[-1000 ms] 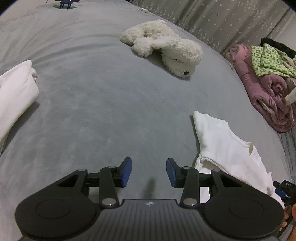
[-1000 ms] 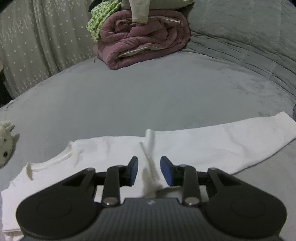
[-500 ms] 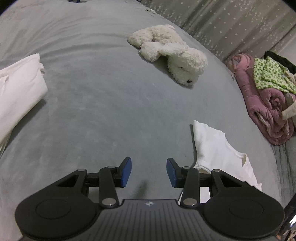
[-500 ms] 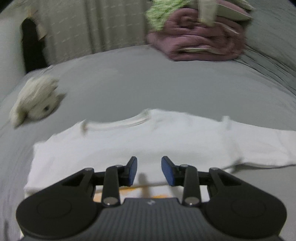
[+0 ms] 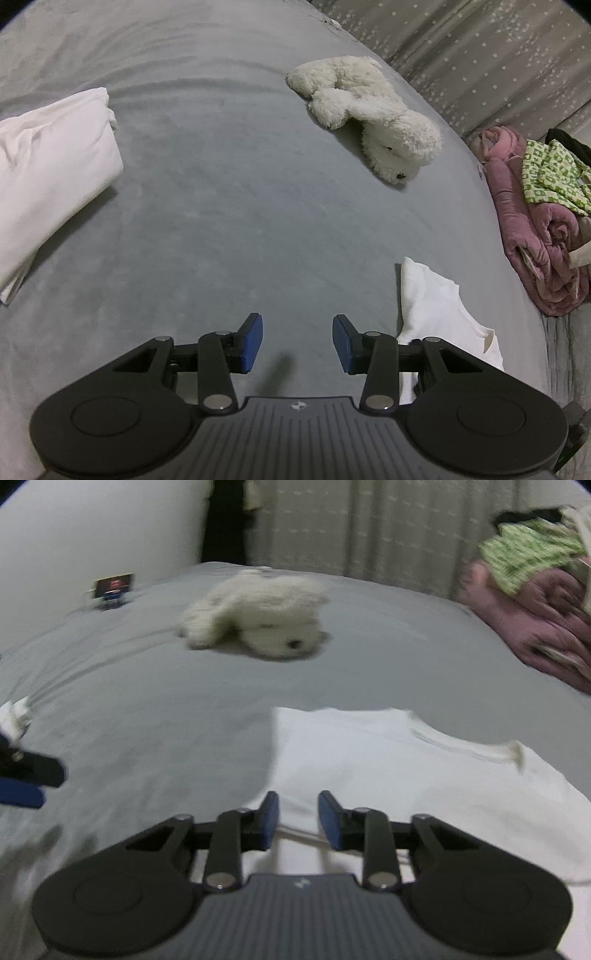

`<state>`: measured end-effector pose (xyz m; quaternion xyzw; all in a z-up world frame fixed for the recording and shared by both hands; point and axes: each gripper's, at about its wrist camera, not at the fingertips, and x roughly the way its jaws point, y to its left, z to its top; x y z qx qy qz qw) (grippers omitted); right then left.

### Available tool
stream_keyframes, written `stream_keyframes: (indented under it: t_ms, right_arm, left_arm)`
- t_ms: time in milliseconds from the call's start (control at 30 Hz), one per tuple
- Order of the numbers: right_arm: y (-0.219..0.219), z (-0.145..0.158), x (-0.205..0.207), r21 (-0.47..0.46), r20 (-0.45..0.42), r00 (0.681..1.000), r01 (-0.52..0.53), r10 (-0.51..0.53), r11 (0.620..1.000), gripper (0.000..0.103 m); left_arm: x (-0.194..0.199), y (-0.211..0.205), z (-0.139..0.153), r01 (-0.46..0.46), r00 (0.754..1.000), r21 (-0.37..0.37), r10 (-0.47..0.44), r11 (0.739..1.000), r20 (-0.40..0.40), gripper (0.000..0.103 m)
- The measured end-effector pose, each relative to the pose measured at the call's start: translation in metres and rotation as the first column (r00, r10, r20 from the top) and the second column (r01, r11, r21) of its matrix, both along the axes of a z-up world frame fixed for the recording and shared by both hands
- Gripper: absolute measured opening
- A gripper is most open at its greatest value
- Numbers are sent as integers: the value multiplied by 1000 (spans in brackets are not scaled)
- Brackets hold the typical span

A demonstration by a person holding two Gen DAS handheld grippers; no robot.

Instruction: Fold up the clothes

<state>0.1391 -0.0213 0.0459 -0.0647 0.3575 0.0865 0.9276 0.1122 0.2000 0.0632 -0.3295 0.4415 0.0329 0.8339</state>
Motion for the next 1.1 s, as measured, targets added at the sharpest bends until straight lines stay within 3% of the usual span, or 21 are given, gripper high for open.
stream_keyframes:
  t_ms: [167,433,633,967,1100]
  right_arm:
    - [6,-13,8,46,-70,997,-19,22,999,8]
    - [-24,-17,20,276,-169,985,66,-19,959,6]
    - [-20,-7,23,236,-126,992,24,6,972,8]
    - [-2,-10,76,147,-129,992,1,18,989,11]
    - [0,-15,88,132,-108,994,-11,25,991,8]
  left_arm:
    - [0,1,0,-2,1000,0,2,1000,-2,40]
    - [0,-1,0,-1,1000,1,1,1000,-6,40]
    - [0,-1,-1,-3,1000,0,3,1000,-7,40]
    - [3,2,-3,-9,1000,-19,9,1000,-16,40]
    - [5,3,-5,-15,1000,-22,14,1000,-18,40]
